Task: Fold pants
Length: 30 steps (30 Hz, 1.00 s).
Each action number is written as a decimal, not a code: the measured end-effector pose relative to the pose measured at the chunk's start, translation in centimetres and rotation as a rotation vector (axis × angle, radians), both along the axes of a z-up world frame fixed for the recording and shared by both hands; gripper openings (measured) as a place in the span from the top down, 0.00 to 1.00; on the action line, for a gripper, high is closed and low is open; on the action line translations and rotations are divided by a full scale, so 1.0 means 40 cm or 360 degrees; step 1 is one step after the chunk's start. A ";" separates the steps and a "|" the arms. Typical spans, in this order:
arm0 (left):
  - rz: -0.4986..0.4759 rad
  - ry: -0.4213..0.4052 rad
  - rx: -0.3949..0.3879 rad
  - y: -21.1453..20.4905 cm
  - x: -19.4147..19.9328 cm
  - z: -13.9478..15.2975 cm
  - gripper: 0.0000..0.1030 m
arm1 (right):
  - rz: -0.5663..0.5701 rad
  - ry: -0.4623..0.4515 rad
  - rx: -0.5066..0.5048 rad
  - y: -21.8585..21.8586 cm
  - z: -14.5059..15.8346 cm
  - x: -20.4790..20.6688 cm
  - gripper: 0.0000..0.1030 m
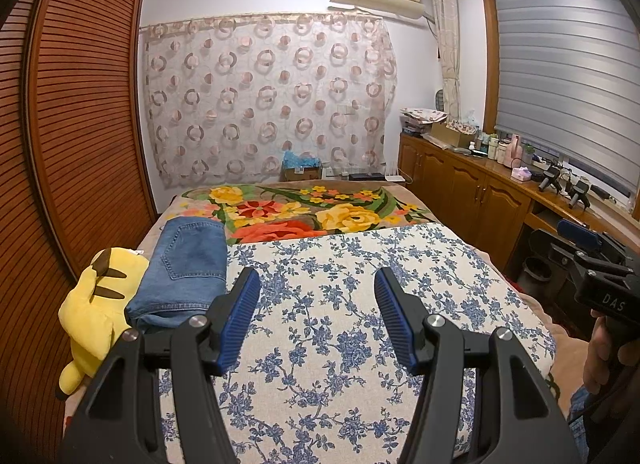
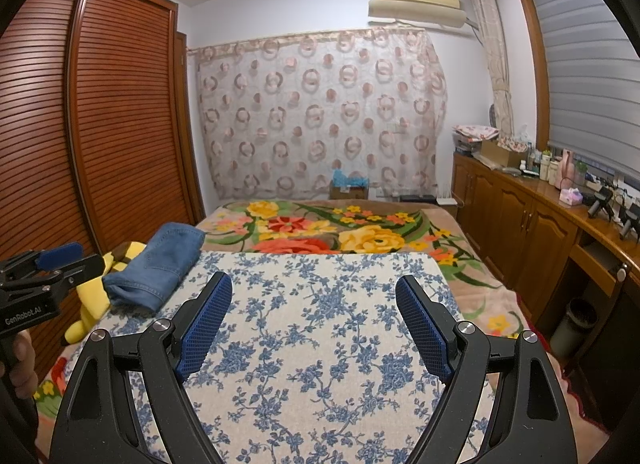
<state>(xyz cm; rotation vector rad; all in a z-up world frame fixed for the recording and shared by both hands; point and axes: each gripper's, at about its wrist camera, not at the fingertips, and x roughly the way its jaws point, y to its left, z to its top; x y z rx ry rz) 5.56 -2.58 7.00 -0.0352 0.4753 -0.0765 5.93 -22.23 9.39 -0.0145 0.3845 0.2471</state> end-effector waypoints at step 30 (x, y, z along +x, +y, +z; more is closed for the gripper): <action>-0.0002 -0.0003 0.0001 0.002 -0.003 -0.004 0.42 | -0.0002 0.0001 0.0000 -0.001 0.000 0.001 0.17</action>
